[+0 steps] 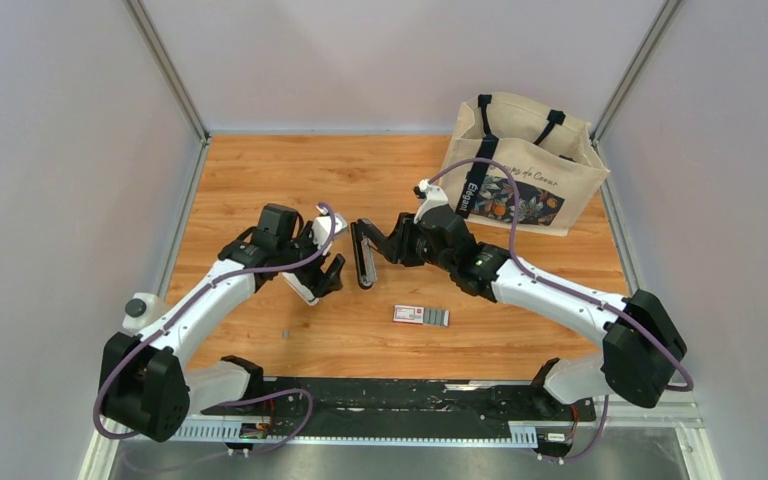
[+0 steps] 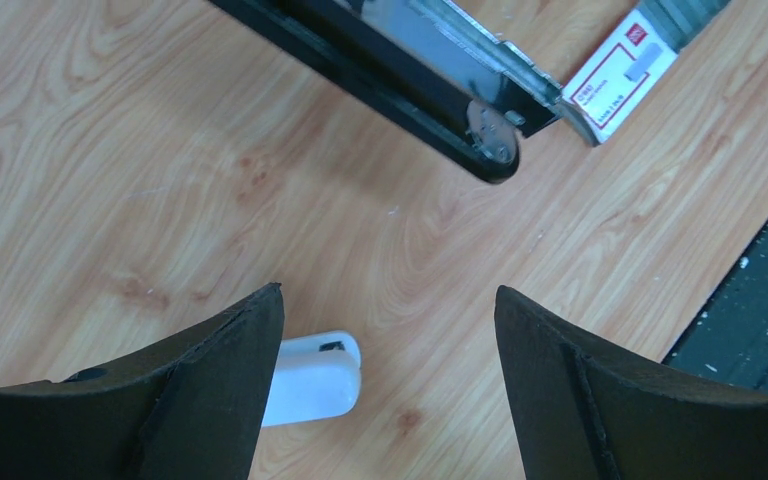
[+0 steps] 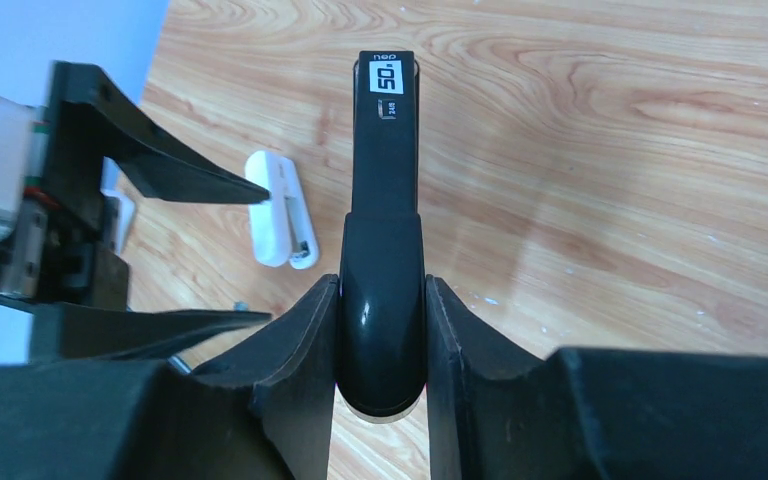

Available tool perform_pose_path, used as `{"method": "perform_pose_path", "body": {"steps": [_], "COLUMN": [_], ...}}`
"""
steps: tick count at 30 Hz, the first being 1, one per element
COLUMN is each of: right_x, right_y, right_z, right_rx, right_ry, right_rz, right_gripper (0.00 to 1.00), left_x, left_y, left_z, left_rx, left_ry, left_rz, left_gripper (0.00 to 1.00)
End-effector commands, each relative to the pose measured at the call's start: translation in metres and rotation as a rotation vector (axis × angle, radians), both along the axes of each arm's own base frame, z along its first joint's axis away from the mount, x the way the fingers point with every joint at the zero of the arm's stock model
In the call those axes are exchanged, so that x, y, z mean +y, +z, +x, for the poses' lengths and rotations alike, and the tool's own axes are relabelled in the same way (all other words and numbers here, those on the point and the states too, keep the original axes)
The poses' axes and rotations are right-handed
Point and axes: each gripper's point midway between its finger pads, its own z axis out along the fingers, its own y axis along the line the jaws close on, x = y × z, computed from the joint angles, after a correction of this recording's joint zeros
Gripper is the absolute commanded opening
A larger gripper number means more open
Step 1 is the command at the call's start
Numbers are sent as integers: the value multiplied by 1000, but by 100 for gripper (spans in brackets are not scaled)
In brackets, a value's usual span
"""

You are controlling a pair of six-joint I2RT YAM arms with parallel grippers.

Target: Unload the staples from the stapler

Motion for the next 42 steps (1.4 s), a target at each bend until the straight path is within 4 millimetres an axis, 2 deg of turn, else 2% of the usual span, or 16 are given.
{"method": "perform_pose_path", "body": {"steps": [1,7,10,14,20,25,28,31,33,36,40,42], "right_x": [12,15,18,20,23,21,18,13,11,11,13,12], "right_y": [80,92,90,92,89,93,96,98,100,101,99,93], "right_z": [10,5,2,-5,-9,-13,-15,-16,-18,-20,-23,-25], "right_rx": [-146,-147,-130,-125,-110,-104,-108,-115,-118,-113,-98,-89], "right_ry": [-82,-99,-94,-91,-86,-85,-86,-96,-94,-89,-75,-71], "right_rz": [261,330,361,388,400,435,440,435,440,452,459,446], "right_gripper": [0,0,0,0,0,0,0,0,0,0,0,0], "left_x": [-26,-41,-48,-50,-57,-56,-52,-48,-47,-46,-46,-43], "left_y": [23,20,15,12,18,8,-1,-8,-8,-5,3,5], "left_z": [2,-7,-6,-2,1,2,4,2,0,4,11,16], "left_rx": [-14,58,76,71,69,67,40,43,41,14,-21,-51], "left_ry": [-65,-118,-137,-132,-130,-144,-179,-197,-206,-192,-173,-158], "left_rz": [-97,-160,-164,-159,-207,-184,-144,-115,-113,-109,-105,-94], "left_gripper": [86,86,86,86,86,86,77,72,70,63,47,43]}}
